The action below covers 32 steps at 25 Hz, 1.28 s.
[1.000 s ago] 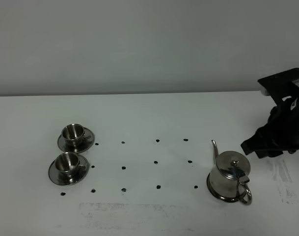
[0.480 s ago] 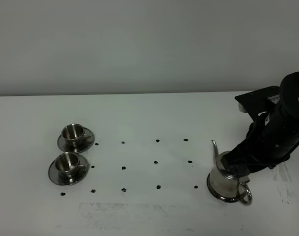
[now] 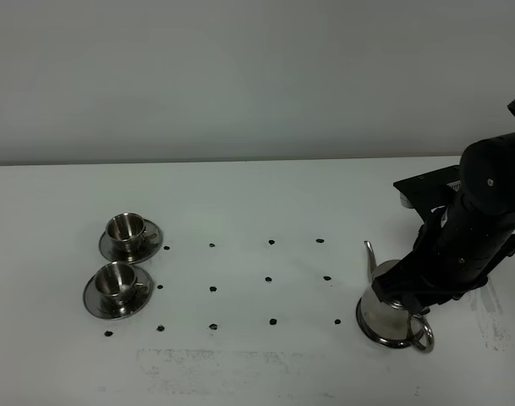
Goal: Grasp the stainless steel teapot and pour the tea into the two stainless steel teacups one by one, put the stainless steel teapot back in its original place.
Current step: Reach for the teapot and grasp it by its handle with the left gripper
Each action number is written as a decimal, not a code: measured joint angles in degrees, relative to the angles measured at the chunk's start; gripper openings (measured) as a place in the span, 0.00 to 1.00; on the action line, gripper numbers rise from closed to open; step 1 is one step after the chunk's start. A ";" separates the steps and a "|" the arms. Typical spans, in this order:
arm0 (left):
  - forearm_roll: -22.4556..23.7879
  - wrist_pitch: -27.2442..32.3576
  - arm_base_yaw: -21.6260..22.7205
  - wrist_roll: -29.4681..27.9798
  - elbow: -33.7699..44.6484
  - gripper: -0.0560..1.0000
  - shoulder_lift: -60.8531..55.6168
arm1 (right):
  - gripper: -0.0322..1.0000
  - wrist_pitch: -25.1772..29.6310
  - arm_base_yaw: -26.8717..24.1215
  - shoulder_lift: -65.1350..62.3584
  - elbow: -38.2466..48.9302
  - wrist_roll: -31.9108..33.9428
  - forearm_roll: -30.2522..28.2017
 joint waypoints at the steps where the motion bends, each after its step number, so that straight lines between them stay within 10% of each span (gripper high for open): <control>1: 0.00 0.00 0.00 0.00 0.00 0.34 0.00 | 0.38 -0.13 0.00 0.23 0.00 0.00 0.00; 32: 0.00 0.00 0.00 0.00 0.00 0.34 0.00 | 0.47 -0.60 -1.31 3.45 0.00 0.00 0.27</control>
